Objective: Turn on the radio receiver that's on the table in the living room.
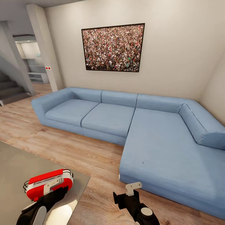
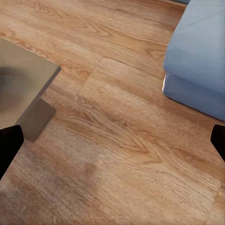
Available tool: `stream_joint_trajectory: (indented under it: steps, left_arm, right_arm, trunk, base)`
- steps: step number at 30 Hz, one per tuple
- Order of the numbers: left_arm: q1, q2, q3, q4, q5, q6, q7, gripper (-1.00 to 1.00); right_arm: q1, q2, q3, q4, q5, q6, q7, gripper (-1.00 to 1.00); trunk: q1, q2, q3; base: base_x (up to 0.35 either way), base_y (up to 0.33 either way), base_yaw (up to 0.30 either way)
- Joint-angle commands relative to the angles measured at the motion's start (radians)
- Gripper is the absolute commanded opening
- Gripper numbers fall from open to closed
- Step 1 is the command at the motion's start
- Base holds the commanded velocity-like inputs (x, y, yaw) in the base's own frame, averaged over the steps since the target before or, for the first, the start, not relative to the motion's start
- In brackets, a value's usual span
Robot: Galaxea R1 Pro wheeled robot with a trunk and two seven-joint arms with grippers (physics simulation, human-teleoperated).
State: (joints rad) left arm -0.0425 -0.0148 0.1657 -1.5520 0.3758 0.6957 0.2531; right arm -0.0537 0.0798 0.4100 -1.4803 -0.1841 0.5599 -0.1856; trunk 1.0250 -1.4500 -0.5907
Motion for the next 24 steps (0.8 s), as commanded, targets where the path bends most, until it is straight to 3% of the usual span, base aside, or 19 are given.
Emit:
stream_joint_trajectory:
  steps: [1,24]
  left_arm:
    - [0.0,0.0,0.0,0.0,-0.001,0.001,0.0,1.0]
    - [0.001,0.001,-0.001,0.004,-0.002,0.011,0.0,1.0]
  right_arm:
    - [0.0,0.0,0.0,0.0,0.0,0.0,0.0,1.0]
    - [0.0,0.0,0.0,0.0,0.0,0.0,0.0,1.0]
  trunk:
    - [0.0,0.0,0.0]
    - [0.0,0.0,0.0]
  base:
    - [0.0,0.0,0.0]
    - [0.0,0.0,0.0]
